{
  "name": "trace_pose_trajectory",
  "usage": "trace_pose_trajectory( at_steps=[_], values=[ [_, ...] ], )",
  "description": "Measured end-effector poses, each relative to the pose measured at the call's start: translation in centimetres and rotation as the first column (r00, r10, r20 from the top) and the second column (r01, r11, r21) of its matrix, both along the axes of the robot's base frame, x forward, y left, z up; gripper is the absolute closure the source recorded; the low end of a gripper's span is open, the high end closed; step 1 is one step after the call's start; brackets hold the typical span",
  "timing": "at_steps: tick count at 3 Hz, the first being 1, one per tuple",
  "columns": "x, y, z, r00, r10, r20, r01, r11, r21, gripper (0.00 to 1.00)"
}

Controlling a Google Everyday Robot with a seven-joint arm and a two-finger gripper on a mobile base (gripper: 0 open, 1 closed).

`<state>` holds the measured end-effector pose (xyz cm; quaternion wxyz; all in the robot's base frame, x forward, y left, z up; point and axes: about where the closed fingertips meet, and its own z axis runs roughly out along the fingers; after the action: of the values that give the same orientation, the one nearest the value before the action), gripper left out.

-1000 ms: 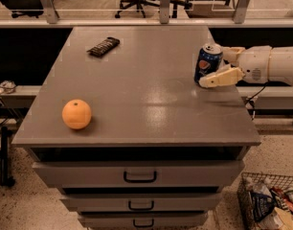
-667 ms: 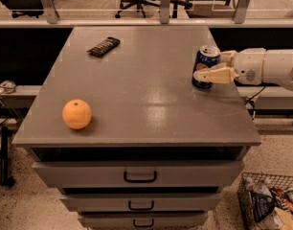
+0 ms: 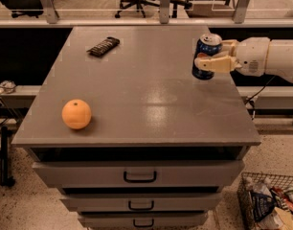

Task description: Move pepsi can near rxbar chocolate

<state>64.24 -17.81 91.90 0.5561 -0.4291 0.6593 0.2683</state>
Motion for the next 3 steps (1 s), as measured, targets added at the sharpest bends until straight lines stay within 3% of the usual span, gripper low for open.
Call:
trace_pose_trajectory(
  at_steps=[1, 2, 3],
  values=[
    [0.1, 0.2, 0.2, 1.0, 0.004, 0.007, -0.004, 1.0, 0.0, 1.0],
    [0.1, 0.2, 0.2, 1.0, 0.004, 0.007, -0.004, 1.0, 0.0, 1.0],
    [0.3, 1.6, -0.4, 0.9997, 0.025, 0.0, -0.025, 1.0, 0.006, 1.0]
  ],
)
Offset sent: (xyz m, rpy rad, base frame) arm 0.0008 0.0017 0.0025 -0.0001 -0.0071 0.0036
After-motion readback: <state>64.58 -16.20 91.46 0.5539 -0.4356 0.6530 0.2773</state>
